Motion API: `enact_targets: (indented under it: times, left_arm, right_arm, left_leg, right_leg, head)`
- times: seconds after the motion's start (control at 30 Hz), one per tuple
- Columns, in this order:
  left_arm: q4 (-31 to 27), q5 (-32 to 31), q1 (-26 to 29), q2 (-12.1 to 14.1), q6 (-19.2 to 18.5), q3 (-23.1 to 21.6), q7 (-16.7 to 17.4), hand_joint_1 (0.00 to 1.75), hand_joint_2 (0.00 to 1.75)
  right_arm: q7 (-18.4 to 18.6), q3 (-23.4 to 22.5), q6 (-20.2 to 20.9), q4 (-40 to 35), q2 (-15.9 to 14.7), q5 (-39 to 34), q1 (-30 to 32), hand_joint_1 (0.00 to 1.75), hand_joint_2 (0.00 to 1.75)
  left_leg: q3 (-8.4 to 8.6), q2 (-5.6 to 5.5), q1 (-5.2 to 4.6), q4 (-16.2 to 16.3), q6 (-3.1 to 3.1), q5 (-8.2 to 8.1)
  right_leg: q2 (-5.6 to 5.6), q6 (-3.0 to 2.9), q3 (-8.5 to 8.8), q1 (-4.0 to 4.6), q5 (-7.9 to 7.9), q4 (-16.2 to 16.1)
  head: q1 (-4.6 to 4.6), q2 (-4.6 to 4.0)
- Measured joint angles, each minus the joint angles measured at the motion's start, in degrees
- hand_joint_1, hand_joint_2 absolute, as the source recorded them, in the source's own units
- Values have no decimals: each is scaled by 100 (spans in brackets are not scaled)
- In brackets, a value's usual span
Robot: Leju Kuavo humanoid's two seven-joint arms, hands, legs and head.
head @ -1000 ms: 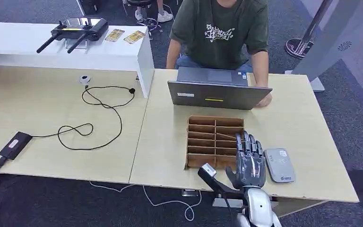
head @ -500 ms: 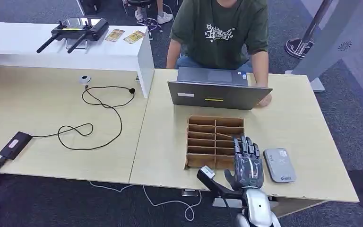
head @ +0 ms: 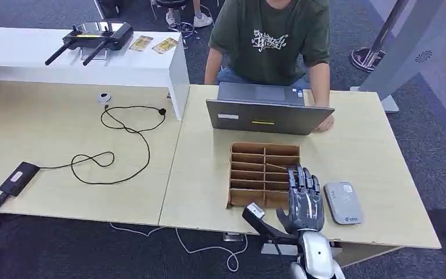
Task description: Pass the card to the sensor for recognition and then transmit it.
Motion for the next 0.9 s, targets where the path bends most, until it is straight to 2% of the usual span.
enact_targets:
  times: [0.23, 0.9]
  left_arm:
    - [0, 15, 6, 11, 11, 0, -35, 0, 0]
    - [0, 33, 25, 11, 26, 0, -44, 0, 0]
  right_arm:
    - [140, 26, 9, 9, -28, 0, -19, 0, 175]
    - [179, 31, 109, 50, -79, 0, -57, 0, 175]
  left_leg:
    - [0, 0, 0, 0, 0, 0]
    - [0, -1, 0, 0, 0, 0]
  right_leg:
    - [0, 0, 0, 0, 0, 0]
    - [0, 0, 0, 0, 0, 0]
  head:
    - [0, 0]
    - [0, 0]
